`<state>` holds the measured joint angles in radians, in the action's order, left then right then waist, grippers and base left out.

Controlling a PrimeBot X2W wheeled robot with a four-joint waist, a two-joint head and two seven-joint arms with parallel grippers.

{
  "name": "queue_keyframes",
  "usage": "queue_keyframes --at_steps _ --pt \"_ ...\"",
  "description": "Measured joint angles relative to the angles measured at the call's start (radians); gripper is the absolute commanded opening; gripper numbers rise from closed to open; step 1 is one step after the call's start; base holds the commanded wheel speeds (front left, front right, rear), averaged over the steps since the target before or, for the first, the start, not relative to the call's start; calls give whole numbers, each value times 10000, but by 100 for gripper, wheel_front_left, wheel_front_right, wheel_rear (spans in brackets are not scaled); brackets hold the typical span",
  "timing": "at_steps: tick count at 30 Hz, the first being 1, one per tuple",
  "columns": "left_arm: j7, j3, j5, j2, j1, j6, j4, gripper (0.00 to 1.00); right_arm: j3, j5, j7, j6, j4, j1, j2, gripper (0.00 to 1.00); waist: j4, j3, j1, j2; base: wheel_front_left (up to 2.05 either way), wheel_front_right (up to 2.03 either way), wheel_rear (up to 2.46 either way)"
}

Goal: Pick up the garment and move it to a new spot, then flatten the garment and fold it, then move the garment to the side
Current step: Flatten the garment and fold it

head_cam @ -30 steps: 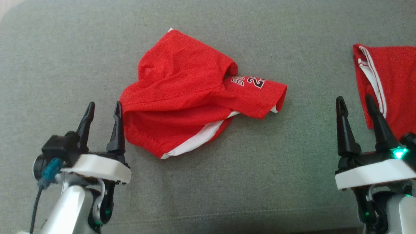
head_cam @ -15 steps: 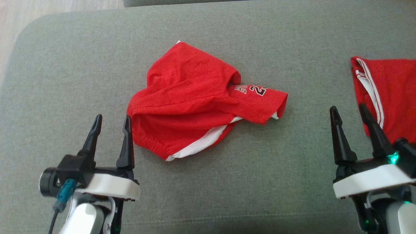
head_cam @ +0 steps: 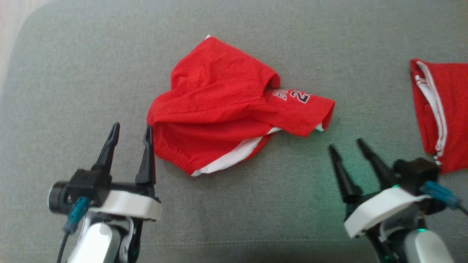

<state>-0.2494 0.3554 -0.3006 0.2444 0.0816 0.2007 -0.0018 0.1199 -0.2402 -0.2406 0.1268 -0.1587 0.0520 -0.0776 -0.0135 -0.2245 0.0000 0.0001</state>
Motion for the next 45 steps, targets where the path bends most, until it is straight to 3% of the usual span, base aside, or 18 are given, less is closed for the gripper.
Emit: queue_keyframes --at_steps 5,15,17,18,29,34,35,36,37,38,45 --pt "0 59 2 -136 498 -123 33 100 579 -364 -188 0 817 -341 27 100 -252 -420 1 0 0 0 0" --pt "0 33 117 -422 832 -403 104 100 723 -596 -198 0 2150 -1792 38 97 -724 -1025 1 0 0 0 0" --pt "-2 -13 194 -504 911 -437 119 100 744 -596 -144 0 2288 -1910 38 20 -795 -1099 1 0 0 0 0" --pt "-2 -33 194 -546 927 -439 119 100 748 -596 -142 0 2311 -1947 38 0 -823 -1120 1 0 0 0 0" --pt "-2 -284 499 -685 925 -654 142 100 -100 -635 -79 0 752 -2159 -61 0 -766 -1066 0 0 0 0 0" --pt "-2 -332 587 -863 1035 -867 167 100 -550 -861 -255 0 1434 -3504 -357 0 -912 -1280 0 0 0 0 0" --pt "-2 -332 631 -899 1109 -876 169 100 -583 -947 -257 0 1691 -3867 -382 5 -947 -1346 0 0 0 0 0" --pt "-2 -332 648 -930 1186 -917 169 100 -593 -1016 -247 0 1952 -4192 -414 38 -987 -1414 1 0 0 0 0" --pt "-2 -334 686 -947 1261 -959 176 100 -604 -1126 -232 0 2236 -4488 -424 94 -1024 -1483 2 0 0 0 0" --pt "-2 -349 704 -961 1329 -966 178 100 -593 -1166 -215 0 2554 -4747 -449 100 -1053 -1550 2 0 0 0 0" --pt "-2 -487 805 -1020 1464 -1141 305 100 -337 -1425 1156 0 3988 -5427 -752 100 -1089 -1705 1 0 0 0 0"
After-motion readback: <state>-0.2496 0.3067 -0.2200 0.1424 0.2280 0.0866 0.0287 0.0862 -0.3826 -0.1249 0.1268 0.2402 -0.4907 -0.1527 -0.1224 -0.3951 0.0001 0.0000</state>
